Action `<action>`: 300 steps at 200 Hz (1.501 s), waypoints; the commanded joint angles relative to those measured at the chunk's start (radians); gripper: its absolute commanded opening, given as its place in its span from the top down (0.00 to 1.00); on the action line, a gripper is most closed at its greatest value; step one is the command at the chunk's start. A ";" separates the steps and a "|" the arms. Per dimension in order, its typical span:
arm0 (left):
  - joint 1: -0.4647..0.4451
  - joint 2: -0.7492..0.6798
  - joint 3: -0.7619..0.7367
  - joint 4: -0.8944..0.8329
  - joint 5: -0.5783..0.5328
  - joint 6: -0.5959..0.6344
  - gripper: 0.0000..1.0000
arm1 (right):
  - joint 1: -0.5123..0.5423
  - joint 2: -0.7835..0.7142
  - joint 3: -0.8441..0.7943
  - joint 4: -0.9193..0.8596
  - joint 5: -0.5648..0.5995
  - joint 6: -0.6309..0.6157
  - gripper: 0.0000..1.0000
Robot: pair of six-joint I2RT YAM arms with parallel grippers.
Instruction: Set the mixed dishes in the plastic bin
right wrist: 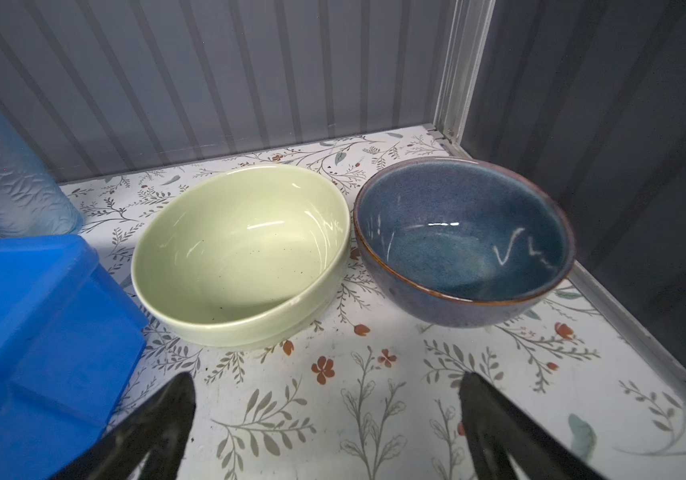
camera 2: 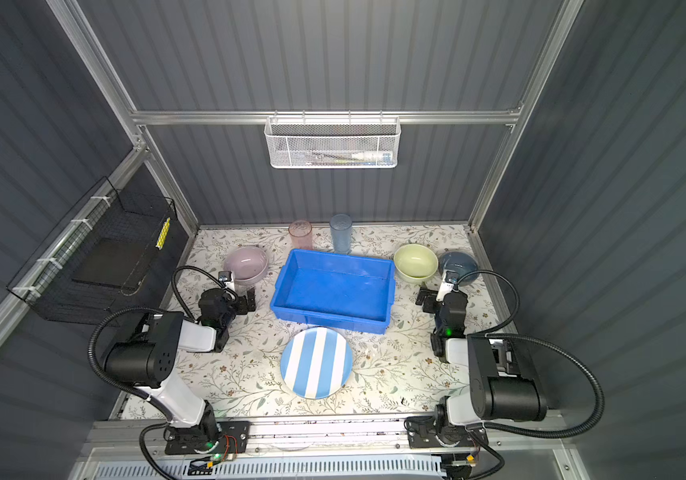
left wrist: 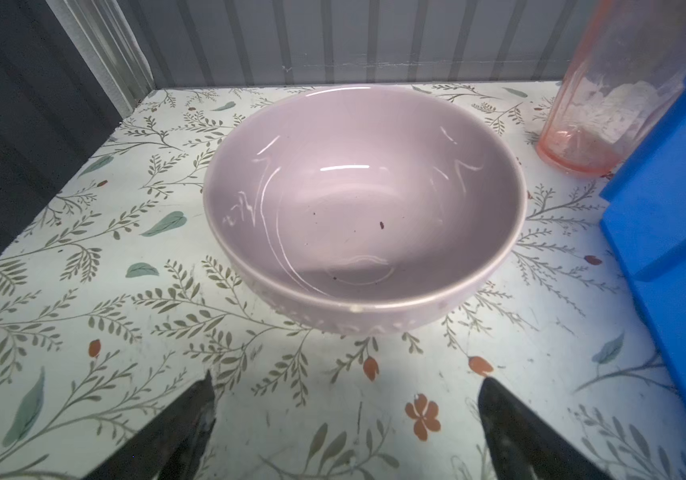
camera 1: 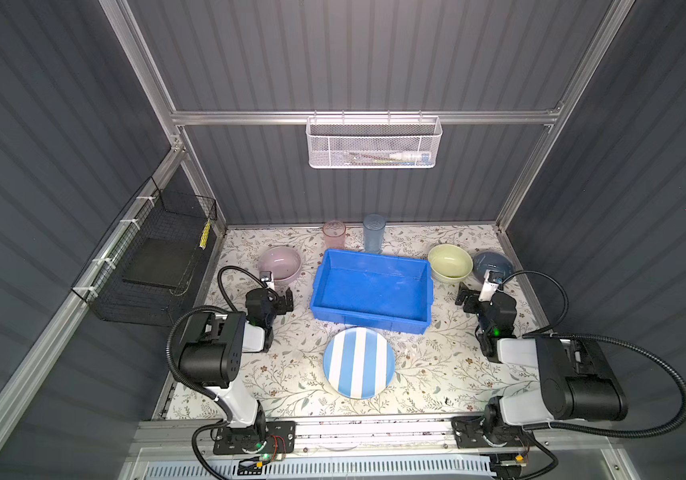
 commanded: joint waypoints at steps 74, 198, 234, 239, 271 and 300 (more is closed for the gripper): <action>0.005 0.009 0.015 -0.009 -0.008 0.012 0.00 | -0.004 0.002 0.010 0.023 -0.001 -0.004 0.01; 0.005 0.009 0.014 -0.006 -0.011 0.011 0.00 | -0.003 0.001 0.009 0.024 -0.001 -0.004 0.01; 0.005 0.008 0.013 -0.006 -0.021 0.009 0.00 | -0.003 0.001 0.009 0.024 -0.001 -0.004 0.01; 0.005 0.008 0.013 -0.006 -0.021 0.009 0.00 | -0.004 0.000 0.009 0.024 -0.001 -0.004 0.01; 0.000 -0.022 0.000 -0.003 -0.009 0.025 0.00 | 0.001 -0.016 0.003 0.027 0.032 0.008 0.01; -0.003 -0.149 0.017 -0.154 -0.051 0.000 0.00 | 0.000 -0.135 0.071 -0.226 0.054 0.021 0.01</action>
